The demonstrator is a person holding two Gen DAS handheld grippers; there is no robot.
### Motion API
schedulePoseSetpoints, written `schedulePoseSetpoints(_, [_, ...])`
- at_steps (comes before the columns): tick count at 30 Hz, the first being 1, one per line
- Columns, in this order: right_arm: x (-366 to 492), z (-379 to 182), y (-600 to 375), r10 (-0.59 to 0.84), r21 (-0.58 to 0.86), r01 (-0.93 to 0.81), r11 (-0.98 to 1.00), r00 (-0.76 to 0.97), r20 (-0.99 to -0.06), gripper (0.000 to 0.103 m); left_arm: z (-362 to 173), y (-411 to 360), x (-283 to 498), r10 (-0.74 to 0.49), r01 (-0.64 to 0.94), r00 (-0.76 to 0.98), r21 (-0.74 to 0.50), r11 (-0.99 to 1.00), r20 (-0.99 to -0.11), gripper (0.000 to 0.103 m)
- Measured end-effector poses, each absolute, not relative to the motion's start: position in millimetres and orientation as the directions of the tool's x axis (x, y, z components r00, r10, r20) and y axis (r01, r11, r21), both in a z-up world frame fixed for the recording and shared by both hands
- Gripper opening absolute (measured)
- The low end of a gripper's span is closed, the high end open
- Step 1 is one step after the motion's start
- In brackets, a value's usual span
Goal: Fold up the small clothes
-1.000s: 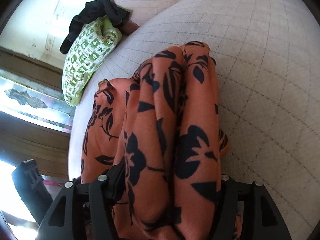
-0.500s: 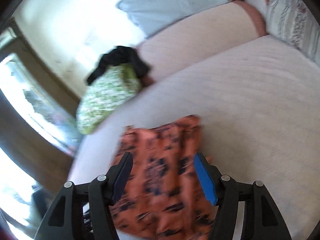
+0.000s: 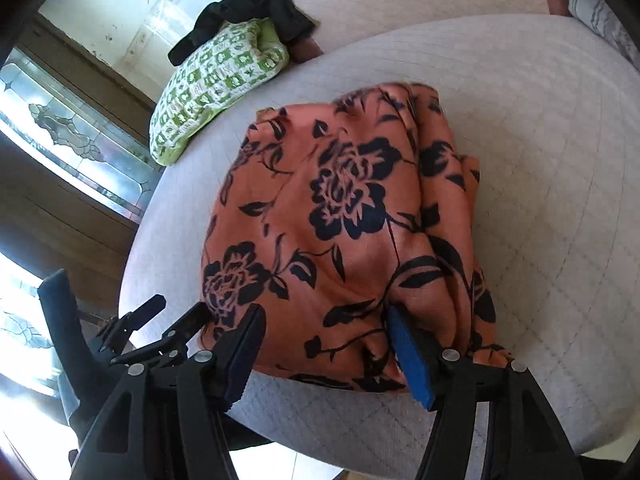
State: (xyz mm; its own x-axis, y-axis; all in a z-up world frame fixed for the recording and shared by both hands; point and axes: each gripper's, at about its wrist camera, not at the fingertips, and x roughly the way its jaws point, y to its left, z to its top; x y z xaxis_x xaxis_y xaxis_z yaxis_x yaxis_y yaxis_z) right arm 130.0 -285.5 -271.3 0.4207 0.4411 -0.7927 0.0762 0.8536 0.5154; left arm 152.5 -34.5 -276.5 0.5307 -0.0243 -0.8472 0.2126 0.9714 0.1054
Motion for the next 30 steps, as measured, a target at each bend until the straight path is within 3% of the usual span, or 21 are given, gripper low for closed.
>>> schedulePoseSetpoints(4, [140,-248,-308,0.528,0.663,0.094,0.743,0.527,-0.666,0.068,-244,-31,175,-0.036,0.200,0.590,0.103,0.974,-0.807,0.087])
schedulePoseSetpoints(6, [153,-234,-316,0.535,0.701,0.077,0.709,0.589,-0.606,0.075,-234,-34,192,-0.026,0.184,0.602,0.107,0.977,-0.798,0.087])
schedulePoseSetpoints(9, [176,-225,-326,0.529,0.739,0.082,0.668,0.646,-0.550,0.083,-228,-47,225,0.005,0.168,0.620,0.139,0.976,-0.785,0.087])
schedulePoseSetpoints(12, [204,-238,-335,0.545,0.788,0.095,0.609,0.671,-0.502,0.083,-239,-62,256,0.029,0.161,0.599,0.156,0.975,-0.801,0.087])
schedulePoseSetpoints(14, [222,-261,-337,0.568,0.812,0.140,0.566,0.647,-0.508,0.083,-253,-69,271,0.040,0.156,0.578,0.159,0.975,-0.815,0.088])
schedulePoseSetpoints(18, [245,-319,-344,0.572,0.787,0.307,0.536,0.553,-0.606,0.083,-306,-87,287,0.101,0.168,0.518,0.218,0.961,-0.849,0.091])
schedulePoseSetpoints(25, [230,-298,-340,0.541,0.771,0.251,0.585,0.587,-0.602,0.084,-275,-77,254,0.079,0.159,0.603,0.216,0.963,-0.794,0.094])
schedulePoseSetpoints(30, [188,-252,-332,0.528,0.749,0.122,0.652,0.635,-0.563,0.084,-242,-66,208,0.055,0.151,0.666,0.207,0.967,-0.744,0.094])
